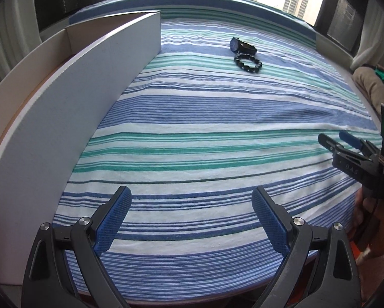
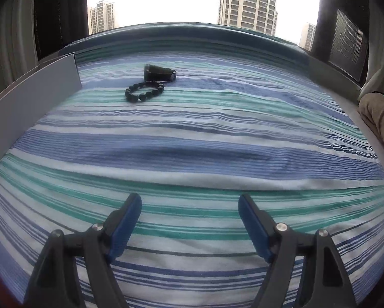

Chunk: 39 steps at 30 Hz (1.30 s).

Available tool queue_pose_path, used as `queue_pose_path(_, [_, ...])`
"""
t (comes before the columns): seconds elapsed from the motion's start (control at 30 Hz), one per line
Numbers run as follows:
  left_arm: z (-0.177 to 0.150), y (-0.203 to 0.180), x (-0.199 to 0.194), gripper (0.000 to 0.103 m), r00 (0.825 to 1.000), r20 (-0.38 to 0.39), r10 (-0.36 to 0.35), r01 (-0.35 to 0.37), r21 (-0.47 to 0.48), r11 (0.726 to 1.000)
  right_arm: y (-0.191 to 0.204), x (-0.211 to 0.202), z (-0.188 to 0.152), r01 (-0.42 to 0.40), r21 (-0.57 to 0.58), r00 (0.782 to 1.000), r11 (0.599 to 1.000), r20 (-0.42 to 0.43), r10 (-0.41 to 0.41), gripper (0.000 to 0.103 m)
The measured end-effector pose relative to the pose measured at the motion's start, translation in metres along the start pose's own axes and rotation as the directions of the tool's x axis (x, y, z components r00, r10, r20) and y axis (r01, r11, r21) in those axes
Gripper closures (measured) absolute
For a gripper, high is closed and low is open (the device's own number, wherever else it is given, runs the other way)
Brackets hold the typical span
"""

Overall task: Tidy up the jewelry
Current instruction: 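Withdraw both open tools back over the black watch and bracelet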

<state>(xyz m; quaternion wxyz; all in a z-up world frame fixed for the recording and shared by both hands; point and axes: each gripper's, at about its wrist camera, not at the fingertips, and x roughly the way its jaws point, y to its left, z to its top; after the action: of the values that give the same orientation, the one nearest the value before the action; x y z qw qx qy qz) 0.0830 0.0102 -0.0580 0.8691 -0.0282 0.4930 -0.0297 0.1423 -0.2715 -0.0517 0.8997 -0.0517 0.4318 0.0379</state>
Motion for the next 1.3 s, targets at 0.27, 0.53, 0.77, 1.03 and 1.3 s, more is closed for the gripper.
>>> queue_pose_path(0.27, [-0.003,-0.01,0.011,0.008,0.999,-0.037,-0.004,0.004,0.014,1.0,-0.006,0.008,-0.001,-0.025,0.053,0.999,0.998,-0.034,0.027,0.024])
queue_pose_path(0.53, [-0.002,-0.015,0.014,0.008,0.999,-0.047,-0.008,0.009,0.024,1.0,-0.007,0.006,-0.001,-0.022,0.066,1.0,0.998,-0.018,0.023,0.024])
queue_pose_path(0.77, [-0.002,-0.01,0.016,0.008,0.999,-0.052,-0.005,0.006,0.009,1.0,-0.005,0.003,-0.001,-0.004,0.062,1.0,0.998,-0.001,0.004,0.024])
queue_pose_path(1.03, [-0.001,-0.01,0.016,0.008,0.999,-0.054,0.0,0.001,0.01,1.0,-0.008,0.001,-0.002,-0.007,0.076,1.0,0.997,0.014,0.006,0.024])
queue_pose_path(1.3, [0.026,-0.014,0.013,0.008,1.0,-0.027,-0.005,0.005,0.008,1.0,-0.01,0.0,-0.002,-0.026,0.087,1.0,0.996,0.02,0.025,0.024])
